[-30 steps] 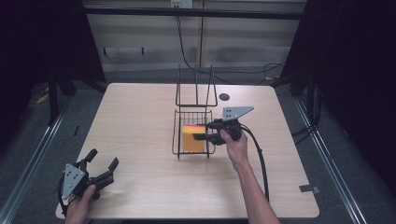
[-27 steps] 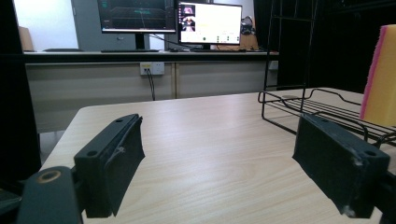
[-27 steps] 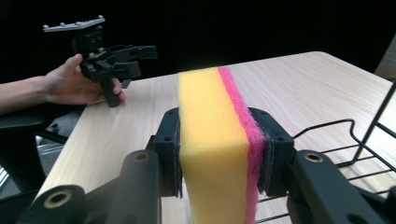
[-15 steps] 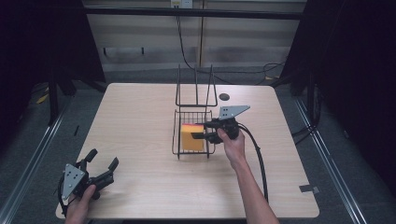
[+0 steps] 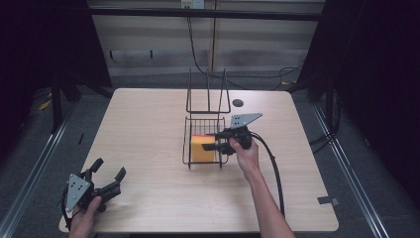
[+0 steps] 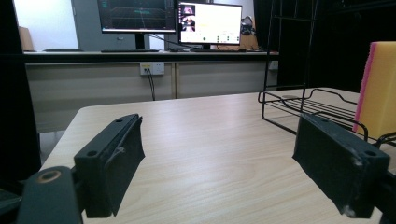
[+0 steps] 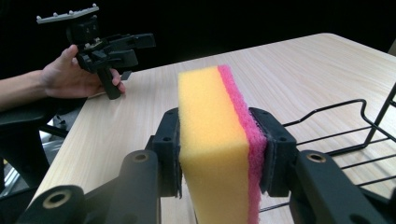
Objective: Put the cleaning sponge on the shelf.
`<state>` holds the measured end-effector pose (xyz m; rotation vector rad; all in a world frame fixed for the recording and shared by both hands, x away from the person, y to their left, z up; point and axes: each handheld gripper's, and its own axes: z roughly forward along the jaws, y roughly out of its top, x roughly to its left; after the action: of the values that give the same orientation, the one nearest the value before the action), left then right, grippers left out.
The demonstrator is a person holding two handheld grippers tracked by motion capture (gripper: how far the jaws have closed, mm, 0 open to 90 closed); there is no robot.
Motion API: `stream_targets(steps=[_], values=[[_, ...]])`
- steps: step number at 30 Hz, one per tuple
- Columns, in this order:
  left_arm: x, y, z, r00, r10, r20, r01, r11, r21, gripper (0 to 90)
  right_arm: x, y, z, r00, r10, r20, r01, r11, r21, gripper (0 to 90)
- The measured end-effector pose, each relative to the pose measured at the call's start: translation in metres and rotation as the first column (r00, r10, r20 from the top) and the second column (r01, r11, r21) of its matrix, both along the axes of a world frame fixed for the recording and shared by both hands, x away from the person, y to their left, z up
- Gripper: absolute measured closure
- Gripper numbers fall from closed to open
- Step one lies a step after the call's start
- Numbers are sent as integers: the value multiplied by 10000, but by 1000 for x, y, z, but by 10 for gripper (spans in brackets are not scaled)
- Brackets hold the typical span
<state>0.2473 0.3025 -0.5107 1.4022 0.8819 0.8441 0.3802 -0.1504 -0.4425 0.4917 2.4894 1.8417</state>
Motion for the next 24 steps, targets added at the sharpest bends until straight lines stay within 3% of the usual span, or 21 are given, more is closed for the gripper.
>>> stream_targets(steps=[13, 24], values=[[0, 0, 0, 10000, 15, 4, -15, 10000, 6, 156, 0, -5, 2, 9991, -420, -8, 420, 9991, -105, 449], [0, 0, 0, 10000, 10, 4, -10, 10000, 12, 156, -6, -6, 10, 9933, -1130, 227, 1132, 9936, -50, 229]])
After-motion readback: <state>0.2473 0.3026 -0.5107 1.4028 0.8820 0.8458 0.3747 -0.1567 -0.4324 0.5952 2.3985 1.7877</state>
